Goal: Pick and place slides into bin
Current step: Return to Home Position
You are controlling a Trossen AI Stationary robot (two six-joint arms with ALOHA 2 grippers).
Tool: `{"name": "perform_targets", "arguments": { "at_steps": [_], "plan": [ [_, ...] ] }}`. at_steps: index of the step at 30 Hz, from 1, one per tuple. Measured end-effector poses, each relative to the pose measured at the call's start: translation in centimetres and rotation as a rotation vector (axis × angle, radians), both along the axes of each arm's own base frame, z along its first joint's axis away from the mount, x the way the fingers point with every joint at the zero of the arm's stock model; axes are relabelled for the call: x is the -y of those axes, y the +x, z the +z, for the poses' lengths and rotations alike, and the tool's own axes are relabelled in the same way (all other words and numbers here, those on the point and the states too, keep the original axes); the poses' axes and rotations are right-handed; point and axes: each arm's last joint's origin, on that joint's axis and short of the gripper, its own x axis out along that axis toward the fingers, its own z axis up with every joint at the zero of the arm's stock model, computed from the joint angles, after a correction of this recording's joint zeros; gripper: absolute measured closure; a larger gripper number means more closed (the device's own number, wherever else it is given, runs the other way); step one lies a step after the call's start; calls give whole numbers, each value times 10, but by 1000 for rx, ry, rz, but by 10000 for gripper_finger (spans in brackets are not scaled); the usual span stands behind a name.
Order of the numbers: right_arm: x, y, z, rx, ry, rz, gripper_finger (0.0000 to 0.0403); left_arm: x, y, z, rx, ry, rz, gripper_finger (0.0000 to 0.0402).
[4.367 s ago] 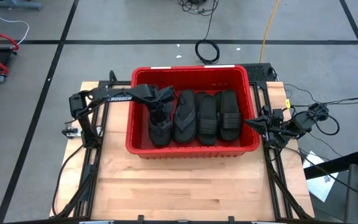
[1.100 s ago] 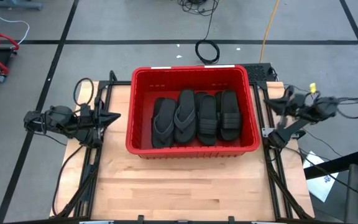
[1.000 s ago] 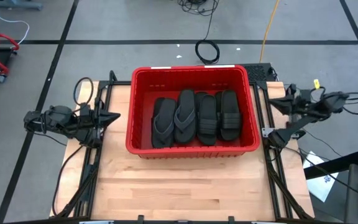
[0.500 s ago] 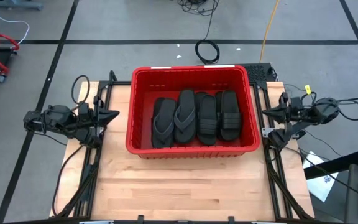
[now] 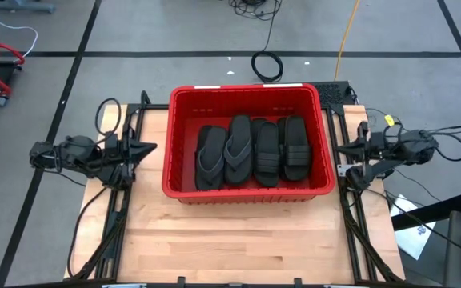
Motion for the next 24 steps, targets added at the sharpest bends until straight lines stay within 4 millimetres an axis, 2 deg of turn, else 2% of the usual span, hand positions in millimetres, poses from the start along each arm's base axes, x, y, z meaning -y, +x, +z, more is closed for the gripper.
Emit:
{"name": "perform_targets", "arguments": {
  "at_steps": [8,12,15,18,21,24],
  "plan": [
    [-10,14,-1,91,76,129,403,0,2,-1,-10,-1,5,401],
    [-20,34,-24,63,114,192,403,0,2,0,-9,1,13,401],
    [-23,43,-29,110,99,186,403,0,2,0,-9,3,14,401],
    [-26,49,-42,67,104,171,403,0,2,0,-9,0,13,401],
    [-28,53,-39,144,141,197,403,0,2,-1,-13,-7,12,401],
    [-29,56,-42,151,133,196,403,0,2,-1,-13,-13,11,401]
  ]
}}
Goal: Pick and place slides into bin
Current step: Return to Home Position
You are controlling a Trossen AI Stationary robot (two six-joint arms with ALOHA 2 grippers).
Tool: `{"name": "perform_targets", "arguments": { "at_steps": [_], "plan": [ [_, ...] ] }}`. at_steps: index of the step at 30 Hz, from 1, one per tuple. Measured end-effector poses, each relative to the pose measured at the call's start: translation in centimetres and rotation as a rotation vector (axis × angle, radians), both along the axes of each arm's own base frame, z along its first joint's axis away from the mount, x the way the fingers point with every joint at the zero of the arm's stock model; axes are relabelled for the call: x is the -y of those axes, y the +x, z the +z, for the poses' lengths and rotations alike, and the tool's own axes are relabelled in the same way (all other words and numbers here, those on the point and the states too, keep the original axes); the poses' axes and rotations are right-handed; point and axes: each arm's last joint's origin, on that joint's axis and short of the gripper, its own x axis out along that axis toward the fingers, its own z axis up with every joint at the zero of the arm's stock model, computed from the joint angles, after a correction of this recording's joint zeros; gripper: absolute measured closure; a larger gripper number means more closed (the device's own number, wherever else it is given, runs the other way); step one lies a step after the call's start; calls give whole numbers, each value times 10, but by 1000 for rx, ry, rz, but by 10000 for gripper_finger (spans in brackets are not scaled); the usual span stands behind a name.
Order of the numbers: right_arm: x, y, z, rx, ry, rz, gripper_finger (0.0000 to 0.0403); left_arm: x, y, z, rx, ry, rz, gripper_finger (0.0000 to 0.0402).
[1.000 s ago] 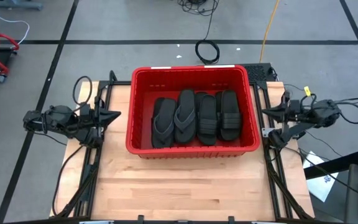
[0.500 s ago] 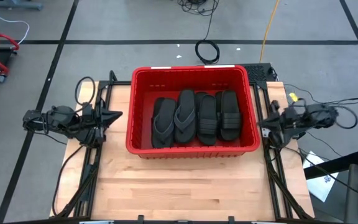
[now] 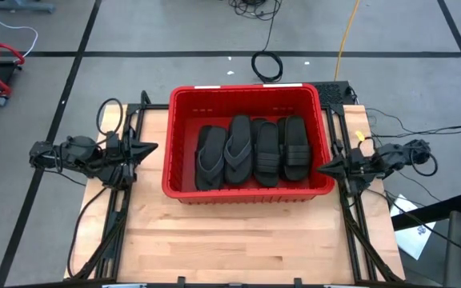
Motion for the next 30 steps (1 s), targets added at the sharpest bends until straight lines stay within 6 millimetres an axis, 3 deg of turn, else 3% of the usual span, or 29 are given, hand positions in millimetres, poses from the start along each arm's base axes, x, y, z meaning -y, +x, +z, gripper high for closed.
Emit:
{"name": "perform_targets", "arguments": {
  "at_steps": [10,17,22,30],
  "plan": [
    [1,-2,10,85,-5,-11,403,0,0,-1,-7,-7,10,401],
    [6,-2,11,91,-104,-178,403,-2,-1,-3,-40,33,62,401],
    [10,-5,17,101,-104,-290,403,-8,-13,-4,-10,-6,130,401],
    [11,-6,20,118,-111,-297,403,-10,-16,-26,39,-163,106,401]
  ]
}}
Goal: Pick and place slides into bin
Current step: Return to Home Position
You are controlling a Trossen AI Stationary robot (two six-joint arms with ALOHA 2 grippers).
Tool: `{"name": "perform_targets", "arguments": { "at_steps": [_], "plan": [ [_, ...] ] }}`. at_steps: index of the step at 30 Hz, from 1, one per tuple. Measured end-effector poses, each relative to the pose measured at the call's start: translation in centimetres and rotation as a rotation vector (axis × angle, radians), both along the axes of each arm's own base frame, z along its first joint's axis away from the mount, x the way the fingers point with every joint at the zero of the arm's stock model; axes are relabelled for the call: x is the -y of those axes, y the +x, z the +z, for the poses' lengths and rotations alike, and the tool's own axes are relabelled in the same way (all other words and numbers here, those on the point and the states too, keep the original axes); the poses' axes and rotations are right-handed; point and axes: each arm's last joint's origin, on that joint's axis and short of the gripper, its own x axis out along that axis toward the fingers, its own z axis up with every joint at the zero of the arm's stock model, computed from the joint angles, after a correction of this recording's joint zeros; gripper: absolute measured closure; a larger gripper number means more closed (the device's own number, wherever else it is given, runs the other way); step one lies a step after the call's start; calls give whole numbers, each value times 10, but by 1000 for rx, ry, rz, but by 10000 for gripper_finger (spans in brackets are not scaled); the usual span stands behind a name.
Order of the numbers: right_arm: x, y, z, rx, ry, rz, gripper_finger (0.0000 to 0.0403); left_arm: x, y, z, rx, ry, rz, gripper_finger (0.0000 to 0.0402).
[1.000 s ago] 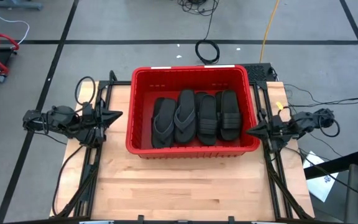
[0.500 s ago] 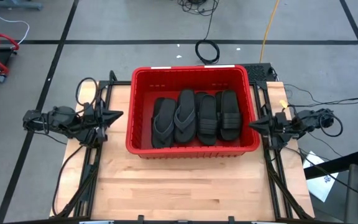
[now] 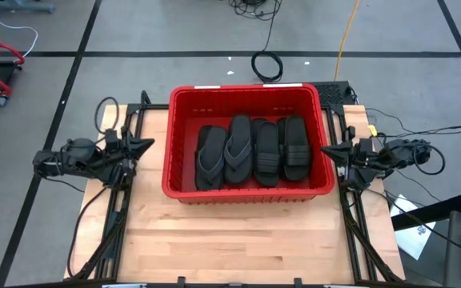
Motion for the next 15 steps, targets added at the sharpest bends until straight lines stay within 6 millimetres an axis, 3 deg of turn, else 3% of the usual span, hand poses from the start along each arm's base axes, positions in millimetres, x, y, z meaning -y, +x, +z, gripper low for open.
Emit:
{"name": "perform_targets", "arguments": {
  "at_steps": [10,15],
  "plan": [
    [0,0,0,5,11,1,403,2,7,-6,-27,10,-18,401],
    [0,0,0,5,13,1,403,3,2,15,150,161,-44,401]
  ]
}}
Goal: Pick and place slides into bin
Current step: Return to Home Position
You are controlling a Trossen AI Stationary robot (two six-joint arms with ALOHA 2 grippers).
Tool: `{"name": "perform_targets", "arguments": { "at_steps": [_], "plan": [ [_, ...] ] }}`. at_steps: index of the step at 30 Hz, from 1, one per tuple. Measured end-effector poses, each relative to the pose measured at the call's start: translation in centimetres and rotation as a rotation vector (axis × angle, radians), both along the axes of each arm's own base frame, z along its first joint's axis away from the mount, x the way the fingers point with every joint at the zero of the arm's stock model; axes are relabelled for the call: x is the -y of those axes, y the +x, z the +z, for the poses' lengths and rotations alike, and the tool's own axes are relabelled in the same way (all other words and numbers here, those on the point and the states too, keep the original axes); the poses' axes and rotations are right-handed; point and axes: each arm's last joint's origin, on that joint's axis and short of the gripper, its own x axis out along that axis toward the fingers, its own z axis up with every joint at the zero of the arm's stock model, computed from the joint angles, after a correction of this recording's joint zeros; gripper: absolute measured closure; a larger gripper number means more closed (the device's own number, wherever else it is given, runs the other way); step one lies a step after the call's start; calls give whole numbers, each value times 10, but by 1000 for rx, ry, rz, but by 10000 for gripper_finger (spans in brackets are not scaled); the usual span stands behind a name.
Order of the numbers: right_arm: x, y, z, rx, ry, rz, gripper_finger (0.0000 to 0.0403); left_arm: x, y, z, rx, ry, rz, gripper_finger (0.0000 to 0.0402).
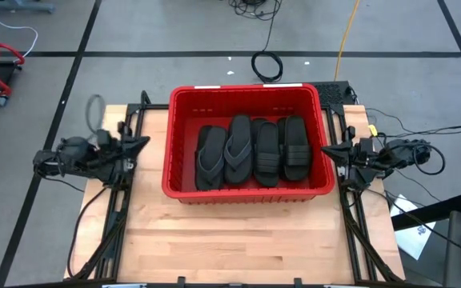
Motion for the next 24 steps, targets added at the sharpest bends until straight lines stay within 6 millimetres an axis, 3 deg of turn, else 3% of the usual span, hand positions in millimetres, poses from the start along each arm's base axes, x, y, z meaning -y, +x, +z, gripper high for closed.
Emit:
{"name": "perform_targets", "arguments": {
  "at_steps": [5,9,17,24],
  "plan": [
    [0,0,-2,-16,-8,0,403,3,0,4,72,133,-53,401],
    [-1,2,-2,-29,1,0,403,5,11,-18,31,91,-92,401],
    [-2,2,0,-10,-68,52,403,7,19,-51,150,75,-140,401],
    [4,-1,0,-32,-86,-161,403,7,18,-54,159,99,-126,401]
  ]
}}
